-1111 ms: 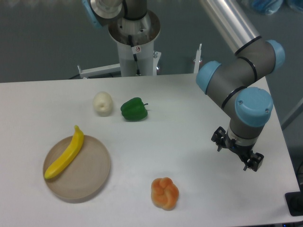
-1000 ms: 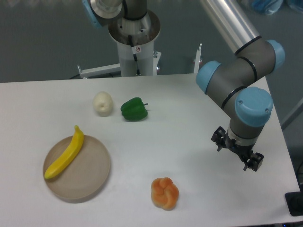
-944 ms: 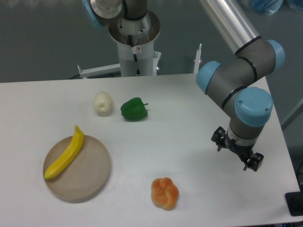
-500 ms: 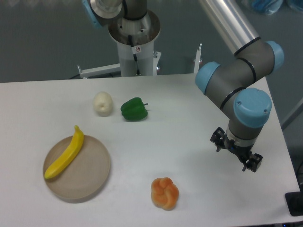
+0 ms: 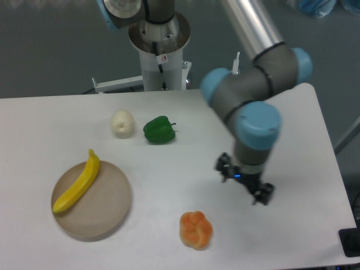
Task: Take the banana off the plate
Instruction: 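Move the open gripper over the wooden plate toward the yellow banana, then lower the gripper and close it around the banana's middle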
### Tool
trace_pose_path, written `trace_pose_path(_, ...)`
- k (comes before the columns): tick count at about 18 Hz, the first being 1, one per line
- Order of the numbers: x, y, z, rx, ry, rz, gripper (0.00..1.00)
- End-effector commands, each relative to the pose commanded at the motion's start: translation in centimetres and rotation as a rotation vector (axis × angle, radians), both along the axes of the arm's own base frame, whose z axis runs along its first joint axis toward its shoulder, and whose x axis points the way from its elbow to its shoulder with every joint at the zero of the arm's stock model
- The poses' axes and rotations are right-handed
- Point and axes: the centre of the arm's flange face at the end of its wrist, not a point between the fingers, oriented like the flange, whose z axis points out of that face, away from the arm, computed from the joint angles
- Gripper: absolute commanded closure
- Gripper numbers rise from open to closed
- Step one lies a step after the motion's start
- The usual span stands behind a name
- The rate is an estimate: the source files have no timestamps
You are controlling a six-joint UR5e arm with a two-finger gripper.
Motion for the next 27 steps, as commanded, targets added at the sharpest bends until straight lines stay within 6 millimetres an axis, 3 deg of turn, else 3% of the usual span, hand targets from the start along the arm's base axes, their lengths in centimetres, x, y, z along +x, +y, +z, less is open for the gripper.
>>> trace_pose_path(1,3.9,0.7,-0.5,-0.009,-0.012,0.012,0.00)
trace_pose_path(7,17.0,2.9,-3.1,-0.049,-0.046,0.059,0.00)
trace_pose_path(8,20.0,2.9,-4.0,-0.063,-0.052,0.052,0.00)
trace_pose_path(12,25.6,2.3,-6.1,-0.062,-0.085,0.067,0.00)
trace_pose_path(14,28.2,2.0,-8.8,-0.044,-0.086,0.072,0.00)
trace_pose_path(15,29.1,1.7,-10.7,-0.041,-0.085,0.063,0.00)
trace_pose_path(18,29.2,2.1,-14.0,-0.037,-0.085,0.066,0.00)
trace_pose_path(24,29.7,2.0,-13.8,-0.032,-0.087,0.099,0.02)
trace_pose_path(26,29.7,2.0,-13.7,-0.032,-0.087,0.101,0.53)
trace_pose_path(27,29.7,2.0,-13.7,-0.033,-0.086,0.101,0.72)
